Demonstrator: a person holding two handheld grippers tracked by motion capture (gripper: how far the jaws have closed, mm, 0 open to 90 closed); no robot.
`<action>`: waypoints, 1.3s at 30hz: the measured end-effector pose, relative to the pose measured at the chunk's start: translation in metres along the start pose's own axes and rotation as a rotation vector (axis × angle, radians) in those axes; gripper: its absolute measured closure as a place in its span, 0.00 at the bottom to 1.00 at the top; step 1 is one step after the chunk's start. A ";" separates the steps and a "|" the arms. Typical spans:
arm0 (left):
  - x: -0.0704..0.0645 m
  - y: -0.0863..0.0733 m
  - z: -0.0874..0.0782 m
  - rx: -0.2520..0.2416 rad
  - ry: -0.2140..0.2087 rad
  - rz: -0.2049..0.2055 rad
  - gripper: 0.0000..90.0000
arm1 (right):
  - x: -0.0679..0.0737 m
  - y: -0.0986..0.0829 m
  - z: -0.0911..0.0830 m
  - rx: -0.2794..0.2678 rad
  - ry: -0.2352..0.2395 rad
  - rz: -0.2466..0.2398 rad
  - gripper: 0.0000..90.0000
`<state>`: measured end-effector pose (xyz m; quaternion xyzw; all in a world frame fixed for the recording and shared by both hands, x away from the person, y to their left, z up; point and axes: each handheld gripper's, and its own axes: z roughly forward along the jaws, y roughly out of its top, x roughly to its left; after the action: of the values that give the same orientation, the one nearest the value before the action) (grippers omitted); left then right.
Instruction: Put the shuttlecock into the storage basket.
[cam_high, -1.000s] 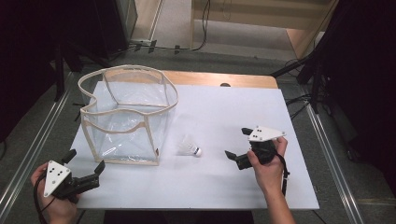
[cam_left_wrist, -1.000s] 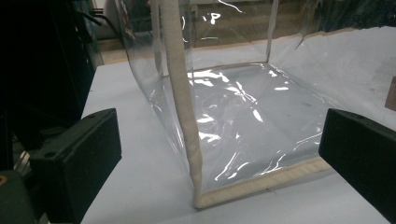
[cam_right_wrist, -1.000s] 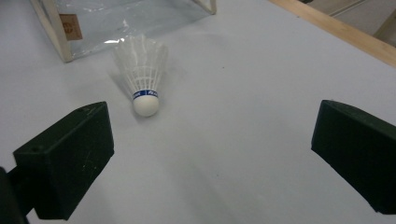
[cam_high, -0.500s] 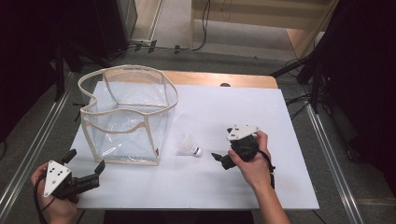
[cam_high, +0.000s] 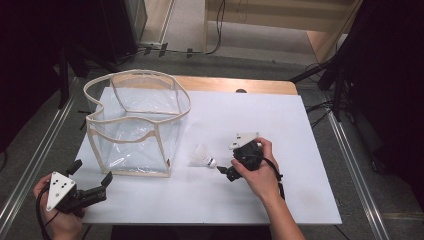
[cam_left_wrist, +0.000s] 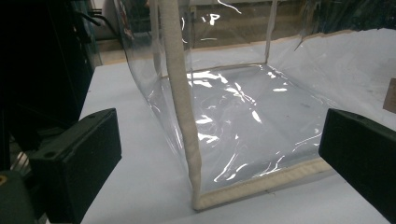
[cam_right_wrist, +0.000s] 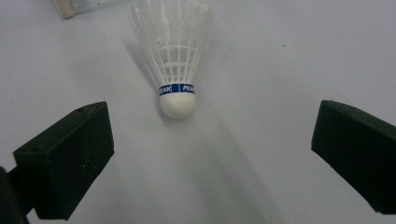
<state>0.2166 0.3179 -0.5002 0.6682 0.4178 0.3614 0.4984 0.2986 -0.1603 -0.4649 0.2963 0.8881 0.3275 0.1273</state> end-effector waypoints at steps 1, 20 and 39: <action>0.000 0.000 0.000 0.000 0.000 0.000 0.00 | 0.000 0.001 0.002 0.005 0.020 0.001 0.00; 0.000 0.000 0.000 -0.002 -0.003 -0.001 0.00 | 0.005 0.012 0.036 0.103 0.089 0.019 0.30; 0.001 0.000 0.000 -0.002 -0.004 -0.003 0.00 | 0.013 0.019 0.055 0.173 0.075 -0.014 0.64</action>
<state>0.2168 0.3184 -0.5001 0.6676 0.4176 0.3597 0.5005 0.3201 -0.1131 -0.4946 0.2876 0.9193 0.2595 0.0699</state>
